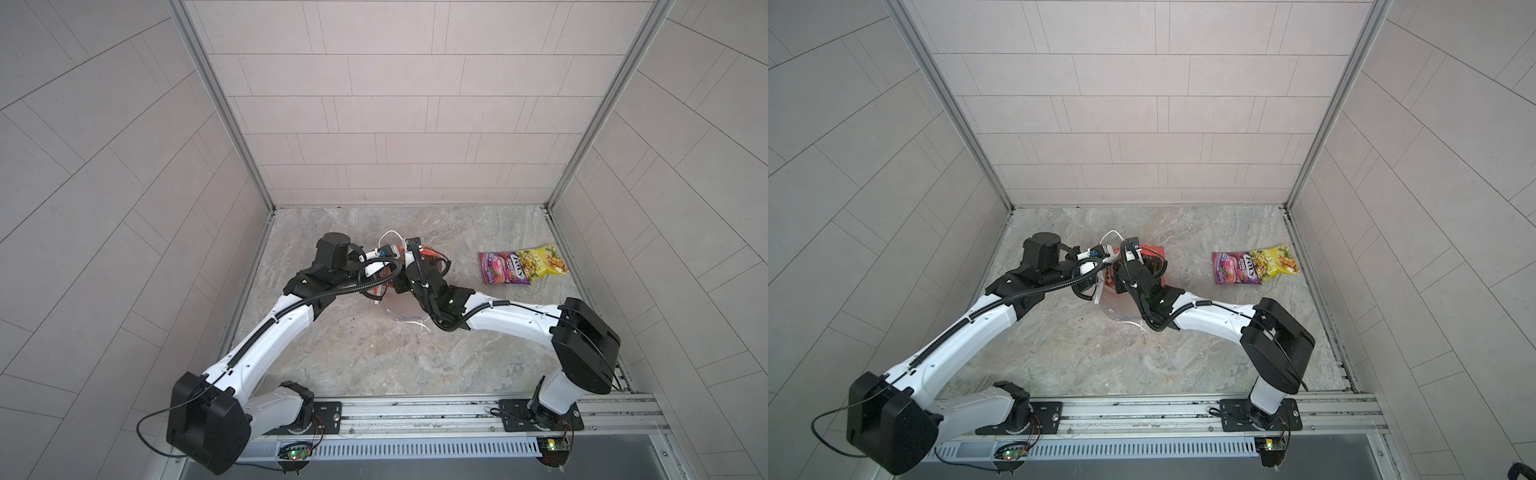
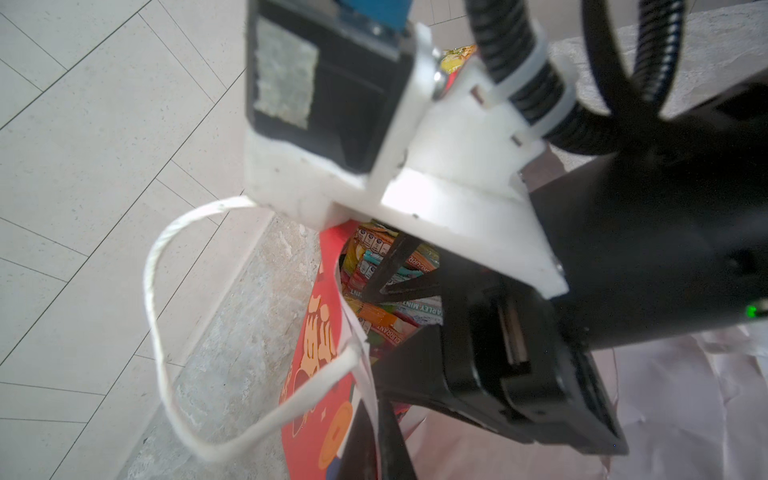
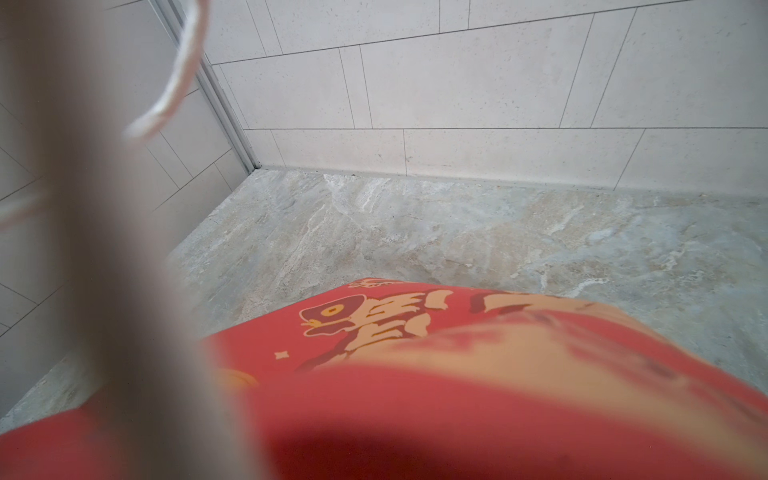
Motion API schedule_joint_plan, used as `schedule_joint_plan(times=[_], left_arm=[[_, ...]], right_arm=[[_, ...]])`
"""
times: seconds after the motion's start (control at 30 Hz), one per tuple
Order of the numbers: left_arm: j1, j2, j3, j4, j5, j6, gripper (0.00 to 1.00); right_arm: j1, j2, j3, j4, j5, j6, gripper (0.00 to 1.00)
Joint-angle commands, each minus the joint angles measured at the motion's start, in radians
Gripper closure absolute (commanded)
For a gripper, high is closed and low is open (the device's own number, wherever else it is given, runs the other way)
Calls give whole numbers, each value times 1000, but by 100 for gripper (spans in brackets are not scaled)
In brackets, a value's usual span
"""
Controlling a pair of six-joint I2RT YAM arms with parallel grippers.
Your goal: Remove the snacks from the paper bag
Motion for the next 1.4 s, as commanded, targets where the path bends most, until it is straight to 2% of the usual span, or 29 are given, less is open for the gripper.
schedule_joint_plan(times=[0.0,0.2,0.4,0.53,0.73,1.2,1.37], left_arm=[[-21,-35,3,66,50,-16,100],[-21,-30,7,74,43,-32,100],[-22,-35,14,87,11,-66,100],[-21,-50,2,77,21,-43,100],[-24,-64,-5,78,49,-35,100],[-28,-65,-6,73,46,-27,100],[-29,-63,-6,73,45,-24,100]], right_arm=[[30,-17,-73,-31,12,-12,46],[100,-108,-157,17,44,-111,46],[139,-91,-195,58,71,-137,46],[121,-45,-149,6,99,-101,46],[58,32,-68,-25,53,-85,46],[1,210,33,18,99,-56,45],[-23,252,39,60,76,-55,51]])
